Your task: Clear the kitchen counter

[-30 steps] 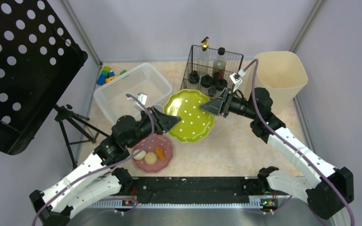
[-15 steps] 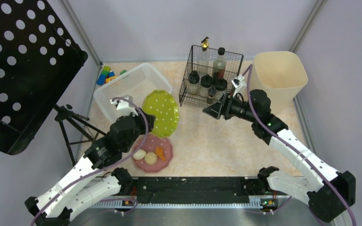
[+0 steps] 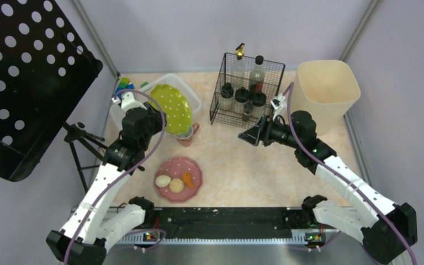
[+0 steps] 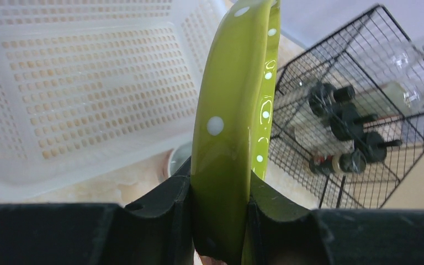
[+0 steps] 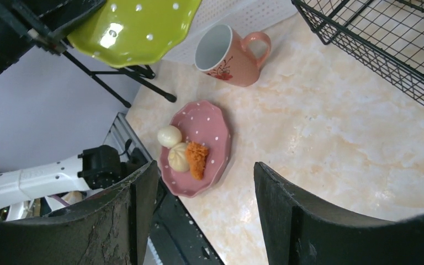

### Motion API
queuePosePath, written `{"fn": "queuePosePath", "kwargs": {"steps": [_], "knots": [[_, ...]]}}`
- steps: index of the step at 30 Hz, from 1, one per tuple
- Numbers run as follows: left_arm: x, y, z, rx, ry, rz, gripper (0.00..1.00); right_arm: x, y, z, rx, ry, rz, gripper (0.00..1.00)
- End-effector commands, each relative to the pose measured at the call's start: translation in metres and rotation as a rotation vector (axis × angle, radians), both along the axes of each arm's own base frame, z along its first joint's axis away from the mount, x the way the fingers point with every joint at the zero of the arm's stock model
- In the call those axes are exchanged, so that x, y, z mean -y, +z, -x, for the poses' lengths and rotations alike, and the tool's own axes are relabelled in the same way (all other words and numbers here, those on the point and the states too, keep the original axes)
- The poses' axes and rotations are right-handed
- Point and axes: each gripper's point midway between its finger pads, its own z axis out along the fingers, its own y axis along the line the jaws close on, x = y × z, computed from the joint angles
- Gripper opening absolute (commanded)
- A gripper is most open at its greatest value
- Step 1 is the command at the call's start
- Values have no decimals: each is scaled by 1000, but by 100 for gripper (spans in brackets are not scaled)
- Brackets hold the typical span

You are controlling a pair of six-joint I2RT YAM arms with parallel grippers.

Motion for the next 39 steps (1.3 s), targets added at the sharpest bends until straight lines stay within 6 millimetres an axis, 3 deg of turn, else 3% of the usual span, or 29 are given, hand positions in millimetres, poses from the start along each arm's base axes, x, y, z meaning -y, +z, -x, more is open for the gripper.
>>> {"fn": "queuePosePath", "kwargs": {"steps": [1,14,21,31,39], "knots": [[-7,101,-31,298,18,196,0,-7,20,5,66,46,-66,63],[-65,60,-109,252,177,275,0,-17,23,17,66,142,-120,62],[-85,20,-156,196,222,308,0,-16,27,26,81,166,-134,62],[-77,-33,-209,109,202,353,0,-11,22,33,94,166,-123,62],[-71,-67,-228,45,202,366,0,-9,16,36,90,164,-121,62]]}}
